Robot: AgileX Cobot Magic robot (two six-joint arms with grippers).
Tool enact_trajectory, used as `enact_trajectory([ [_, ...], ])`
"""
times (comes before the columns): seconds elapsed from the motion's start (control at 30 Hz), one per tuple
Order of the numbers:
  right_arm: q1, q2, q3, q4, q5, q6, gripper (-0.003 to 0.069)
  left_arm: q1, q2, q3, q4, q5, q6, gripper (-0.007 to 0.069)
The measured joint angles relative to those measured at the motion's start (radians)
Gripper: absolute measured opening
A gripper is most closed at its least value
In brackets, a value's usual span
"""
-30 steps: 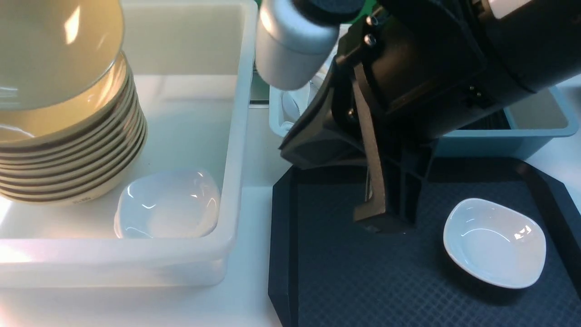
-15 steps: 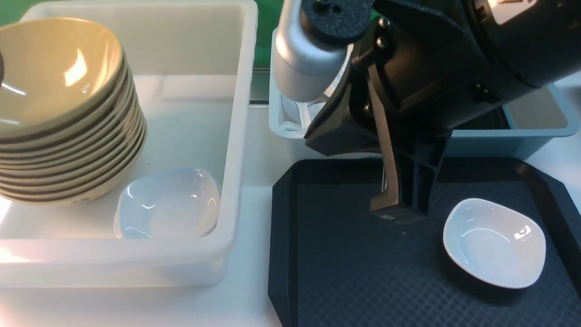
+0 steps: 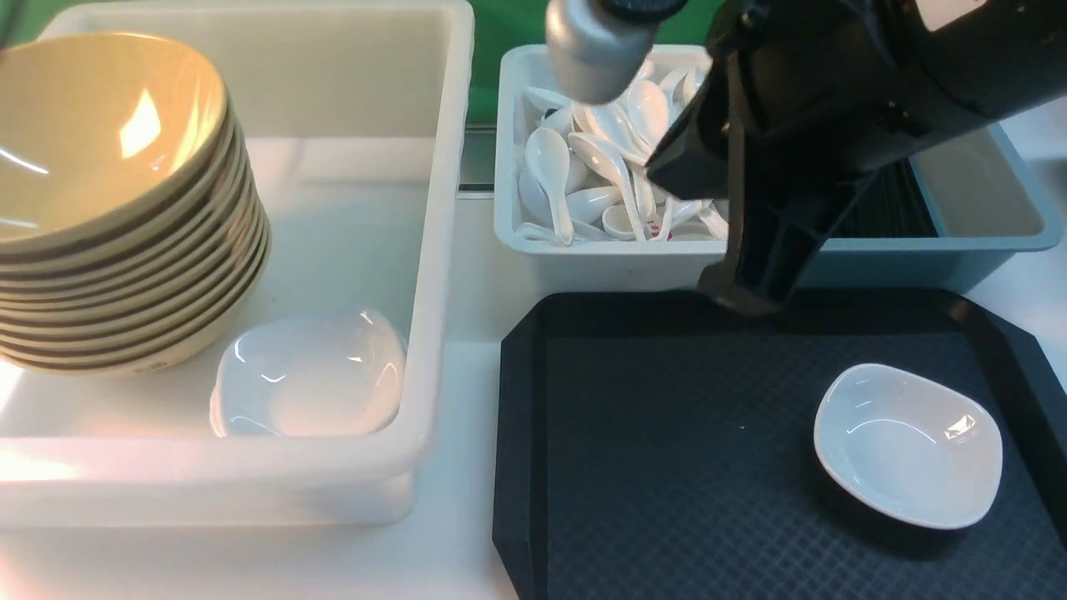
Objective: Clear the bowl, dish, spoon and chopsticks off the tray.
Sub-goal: Use the left arm to grab the plate
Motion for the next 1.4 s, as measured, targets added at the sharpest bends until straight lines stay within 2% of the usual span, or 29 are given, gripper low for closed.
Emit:
enact_trajectory([
  [0.1,-0.010,-0.002,0.001,-0.103,0.069,0.089,0.0043,-0.248,0.001,0.011,-0.020,-0.005,-0.001,0.0558],
  [0.13,-0.031,-0.013,0.014,-0.125,0.079,0.132,0.0043,-0.387,0.026,0.028,-0.020,-0.012,-0.003,0.0555],
  [0.27,-0.112,-0.092,0.090,-0.149,0.084,0.219,0.0043,-0.646,0.134,0.059,-0.018,-0.059,-0.003,0.0552],
  [0.3,-0.112,-0.092,0.097,-0.149,0.084,0.224,0.0043,-0.646,0.134,0.059,-0.018,-0.059,-0.003,0.0552],
  [0.33,-0.165,-0.157,0.162,-0.149,0.084,0.258,0.0043,-0.754,0.214,0.061,-0.018,-0.104,-0.003,0.0551],
  [0.37,-0.170,-0.164,0.178,-0.147,0.084,0.260,0.0043,-0.763,0.222,0.061,-0.018,-0.109,-0.003,0.0550],
  [0.47,-0.259,-0.302,0.338,-0.091,0.091,0.281,0.0043,-0.904,0.365,0.065,-0.022,-0.220,-0.003,0.0551],
  [0.5,-0.263,-0.310,0.347,-0.087,0.091,0.281,0.0043,-0.916,0.373,0.065,-0.021,-0.228,-0.003,0.0551],
  [0.57,-0.313,-0.441,0.474,-0.049,0.096,0.283,0.0043,-0.984,0.480,0.066,-0.025,-0.331,-0.003,0.0551],
  [0.73,-0.352,-0.614,0.618,-0.043,0.099,0.316,0.0043,-1.055,0.628,0.066,-0.032,-0.493,-0.003,0.0551],
  [0.97,-0.359,-0.825,0.716,-0.040,0.104,0.354,0.0043,-1.081,0.794,0.066,-0.102,-0.737,-0.037,0.0551],
  [1.13,-0.359,-0.856,0.725,-0.040,0.108,0.359,0.0043,-1.081,0.864,0.040,-0.181,-0.773,-0.038,0.0528],
  [1.2,-0.359,-0.856,0.728,-0.040,0.108,0.359,0.0043,-1.082,0.885,0.006,-0.207,-0.757,-0.033,0.0482],
  [1.3,-0.359,-0.856,0.730,-0.040,0.108,0.359,0.0043,-1.087,0.909,-0.038,-0.215,-0.713,-0.009,0.0363],
  [1.37,-0.359,-0.856,0.730,-0.040,0.108,0.359,0.0044,-1.089,0.926,-0.080,-0.222,-0.641,0.023,0.0155],
  [1.4,-0.359,-0.856,0.730,-0.040,0.108,0.359,0.0044,-1.089,0.926,-0.085,-0.223,-0.633,0.024,0.0143],
])
